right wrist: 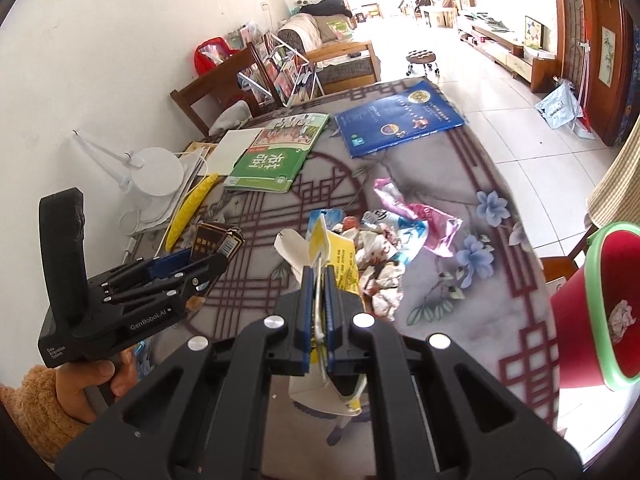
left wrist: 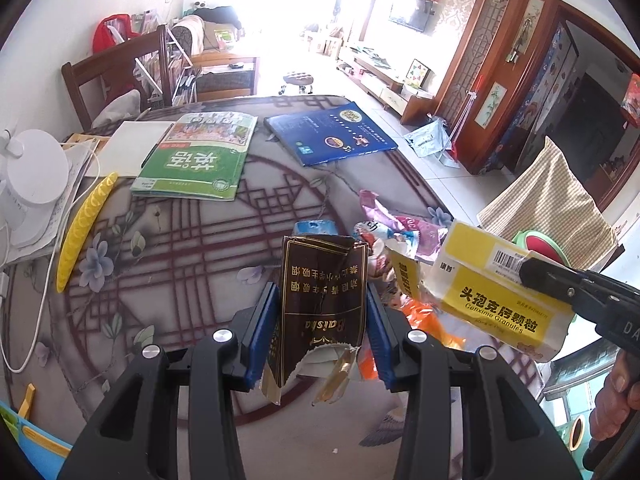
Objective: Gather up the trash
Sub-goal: 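Carry the brown pack and yellow box in both tools over the red bucket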
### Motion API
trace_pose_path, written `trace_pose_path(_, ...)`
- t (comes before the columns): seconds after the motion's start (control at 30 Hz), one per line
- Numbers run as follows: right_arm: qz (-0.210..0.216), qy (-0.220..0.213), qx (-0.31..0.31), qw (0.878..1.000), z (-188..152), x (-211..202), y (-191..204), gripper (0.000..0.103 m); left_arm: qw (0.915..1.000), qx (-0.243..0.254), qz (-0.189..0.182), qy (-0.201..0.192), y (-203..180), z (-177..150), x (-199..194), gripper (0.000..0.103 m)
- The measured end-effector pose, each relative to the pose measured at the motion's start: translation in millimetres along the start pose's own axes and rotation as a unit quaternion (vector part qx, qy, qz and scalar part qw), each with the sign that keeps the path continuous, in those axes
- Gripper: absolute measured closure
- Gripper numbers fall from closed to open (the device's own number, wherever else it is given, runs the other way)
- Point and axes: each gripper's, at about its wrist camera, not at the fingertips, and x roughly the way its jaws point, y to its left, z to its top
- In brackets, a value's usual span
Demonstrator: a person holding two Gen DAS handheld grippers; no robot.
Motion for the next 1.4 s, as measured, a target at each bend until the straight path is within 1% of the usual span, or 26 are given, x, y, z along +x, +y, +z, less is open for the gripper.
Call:
trace_pose_path(0.2, 0.006, 0.0, -0.003, 1.0, 5, -9, -22, 0.097, 0.9999, -0.004, 0.011, -0.006, -21, 6, 1, 0.063)
trace_pose_path(0.4, 0.021, 0.002, -0.015, 1.0, 15, -17, -46, 0.097, 0.9996, -0.014, 0.023, -0.011, -49, 10, 5, 0.063)
trace_pose_path(0.77, 0.051, 0.01, -0.033, 0.998, 24, -33, -93, 0.097, 0.9988, -0.024, 0.042, -0.006, -105, 9, 16, 0.063)
trace_pose_path(1.07, 0.063, 0.002, -0.023, 0.998, 23, -48, -126, 0.097, 0.9987, -0.009, 0.049, -0.005, -144, 12, 21, 0.063)
trace_pose_path(1.4, 0.053, -0.016, 0.01, 0.998, 22, -67, -171, 0.097, 0.999, 0.016, 0.041, -0.004, -185, 17, 27, 0.063)
